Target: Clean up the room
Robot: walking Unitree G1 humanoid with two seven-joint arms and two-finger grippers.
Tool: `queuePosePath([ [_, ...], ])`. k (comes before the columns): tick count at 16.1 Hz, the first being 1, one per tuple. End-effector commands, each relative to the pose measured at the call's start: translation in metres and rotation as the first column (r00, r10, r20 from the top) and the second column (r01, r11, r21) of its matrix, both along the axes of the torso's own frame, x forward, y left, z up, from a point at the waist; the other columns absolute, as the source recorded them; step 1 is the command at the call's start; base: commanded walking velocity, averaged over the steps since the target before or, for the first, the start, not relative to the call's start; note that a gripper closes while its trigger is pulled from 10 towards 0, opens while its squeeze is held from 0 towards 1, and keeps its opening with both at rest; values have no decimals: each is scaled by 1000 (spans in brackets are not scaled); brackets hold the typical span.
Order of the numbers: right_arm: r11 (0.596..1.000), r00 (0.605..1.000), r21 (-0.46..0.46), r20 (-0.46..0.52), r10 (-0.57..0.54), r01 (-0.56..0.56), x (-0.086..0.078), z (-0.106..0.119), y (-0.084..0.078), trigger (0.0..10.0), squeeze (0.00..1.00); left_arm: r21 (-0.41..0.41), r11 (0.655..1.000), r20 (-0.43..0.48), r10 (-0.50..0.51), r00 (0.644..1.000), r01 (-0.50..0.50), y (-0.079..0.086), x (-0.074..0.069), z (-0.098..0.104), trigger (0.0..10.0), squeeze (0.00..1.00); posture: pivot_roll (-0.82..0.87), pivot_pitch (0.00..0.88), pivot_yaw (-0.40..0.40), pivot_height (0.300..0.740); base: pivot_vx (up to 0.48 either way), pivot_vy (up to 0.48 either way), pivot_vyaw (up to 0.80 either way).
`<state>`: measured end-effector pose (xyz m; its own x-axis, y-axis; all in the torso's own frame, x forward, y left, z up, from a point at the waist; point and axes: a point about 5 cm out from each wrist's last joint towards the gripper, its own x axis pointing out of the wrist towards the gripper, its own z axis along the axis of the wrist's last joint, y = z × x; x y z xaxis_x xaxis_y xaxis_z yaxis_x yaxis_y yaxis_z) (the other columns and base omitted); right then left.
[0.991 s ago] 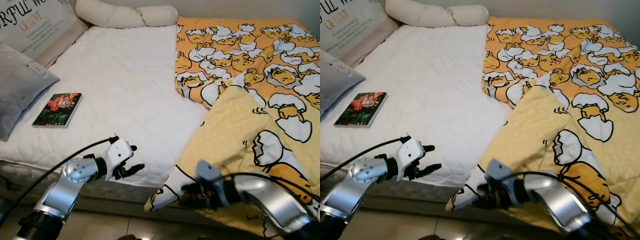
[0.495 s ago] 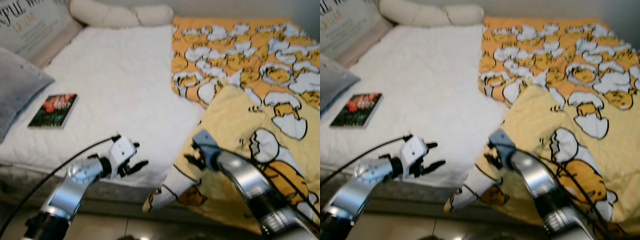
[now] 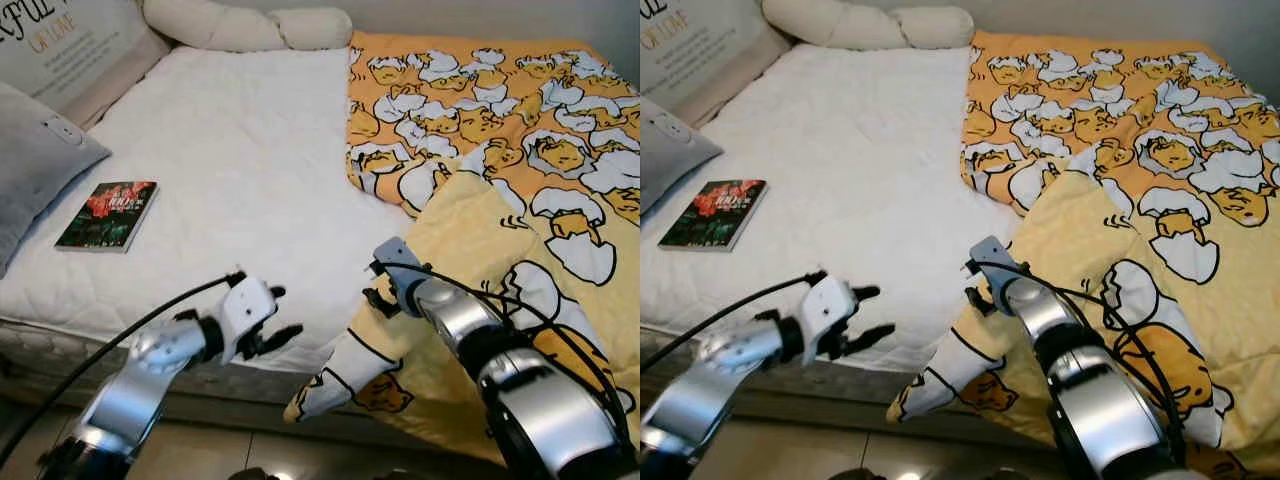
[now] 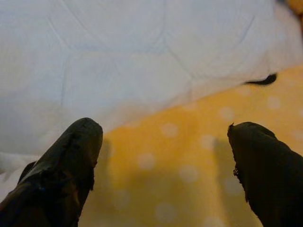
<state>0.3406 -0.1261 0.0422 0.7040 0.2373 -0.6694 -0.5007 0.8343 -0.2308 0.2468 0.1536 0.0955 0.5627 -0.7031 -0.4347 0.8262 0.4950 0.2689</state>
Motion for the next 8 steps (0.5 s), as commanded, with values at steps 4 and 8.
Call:
queuePosePath([
  [4, 1000, 997, 3, -78, 9, -9, -9, -13, 0, 10000, 0, 35, 999, -32, -8, 999, 9, 17, -18, 13, 10000, 0, 60, 44, 18, 740, 0, 0, 0],
  [8, 998, 995, -23, -84, -54, 52, -16, -23, -8, 0, 0, 54, 998, -50, -7, 999, 9, 19, -28, 16, 10000, 0, 78, 65, 13, 740, 0, 0, 0],
])
